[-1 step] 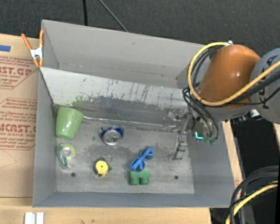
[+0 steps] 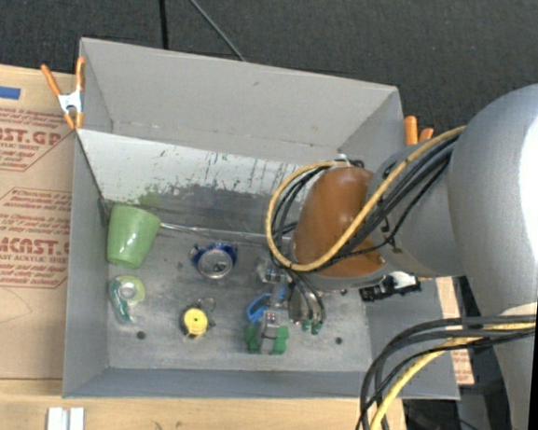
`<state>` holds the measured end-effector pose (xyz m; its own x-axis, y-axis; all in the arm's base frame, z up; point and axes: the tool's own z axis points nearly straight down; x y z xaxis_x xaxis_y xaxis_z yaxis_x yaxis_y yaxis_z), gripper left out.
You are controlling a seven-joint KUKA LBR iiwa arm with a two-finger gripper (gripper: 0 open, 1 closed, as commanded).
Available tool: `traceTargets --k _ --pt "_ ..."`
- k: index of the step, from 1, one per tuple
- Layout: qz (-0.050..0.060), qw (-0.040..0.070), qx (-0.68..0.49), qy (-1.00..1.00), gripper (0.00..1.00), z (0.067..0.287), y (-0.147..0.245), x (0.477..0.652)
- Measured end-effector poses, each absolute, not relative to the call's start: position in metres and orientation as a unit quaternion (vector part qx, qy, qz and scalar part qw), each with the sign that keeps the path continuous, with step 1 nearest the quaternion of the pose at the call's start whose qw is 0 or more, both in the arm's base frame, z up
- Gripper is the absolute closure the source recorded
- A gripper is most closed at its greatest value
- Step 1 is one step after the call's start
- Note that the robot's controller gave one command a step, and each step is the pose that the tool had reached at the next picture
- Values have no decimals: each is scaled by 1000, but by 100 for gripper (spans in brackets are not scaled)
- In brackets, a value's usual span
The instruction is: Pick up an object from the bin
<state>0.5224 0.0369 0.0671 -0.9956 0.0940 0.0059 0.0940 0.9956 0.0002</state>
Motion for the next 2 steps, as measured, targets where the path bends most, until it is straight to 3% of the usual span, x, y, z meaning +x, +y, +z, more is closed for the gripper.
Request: traceTargets --k 1,2 --pt "0 3 -48 -999 100 72 35 524" --pt "-1 -4 -55 -998 100 198 37 496"
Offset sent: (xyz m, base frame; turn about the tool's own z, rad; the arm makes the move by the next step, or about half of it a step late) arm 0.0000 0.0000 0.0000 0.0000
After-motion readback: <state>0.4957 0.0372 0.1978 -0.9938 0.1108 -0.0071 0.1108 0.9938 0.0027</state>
